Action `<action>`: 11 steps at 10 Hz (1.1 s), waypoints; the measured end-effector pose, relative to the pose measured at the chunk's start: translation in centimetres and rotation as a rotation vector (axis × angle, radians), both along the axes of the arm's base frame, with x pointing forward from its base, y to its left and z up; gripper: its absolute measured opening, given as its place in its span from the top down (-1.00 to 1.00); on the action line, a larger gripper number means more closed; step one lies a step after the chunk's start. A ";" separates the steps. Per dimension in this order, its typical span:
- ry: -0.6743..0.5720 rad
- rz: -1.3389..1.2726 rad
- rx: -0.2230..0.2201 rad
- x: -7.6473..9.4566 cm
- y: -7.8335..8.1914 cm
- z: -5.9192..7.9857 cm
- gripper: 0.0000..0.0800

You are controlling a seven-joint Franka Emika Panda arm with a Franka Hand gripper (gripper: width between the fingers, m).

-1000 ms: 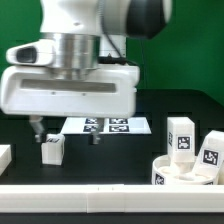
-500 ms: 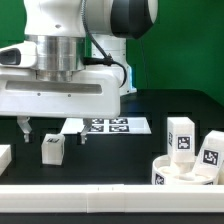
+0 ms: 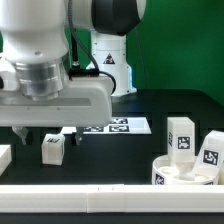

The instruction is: Assemble stool

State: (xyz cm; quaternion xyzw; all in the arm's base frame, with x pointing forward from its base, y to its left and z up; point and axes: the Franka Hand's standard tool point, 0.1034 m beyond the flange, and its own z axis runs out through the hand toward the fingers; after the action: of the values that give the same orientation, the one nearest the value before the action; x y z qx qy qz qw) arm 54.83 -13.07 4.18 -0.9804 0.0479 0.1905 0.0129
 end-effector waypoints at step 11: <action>0.545 -0.026 0.063 -2.5 -0.4 -2.4 -0.62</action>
Offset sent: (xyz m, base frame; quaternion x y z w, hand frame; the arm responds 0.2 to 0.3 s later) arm 0.0030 0.0064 -0.0044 0.0036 -0.1904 -0.0091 0.9817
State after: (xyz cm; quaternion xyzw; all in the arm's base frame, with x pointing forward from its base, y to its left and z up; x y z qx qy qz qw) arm 52.35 -13.43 1.80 -0.8914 0.0561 0.4486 0.0323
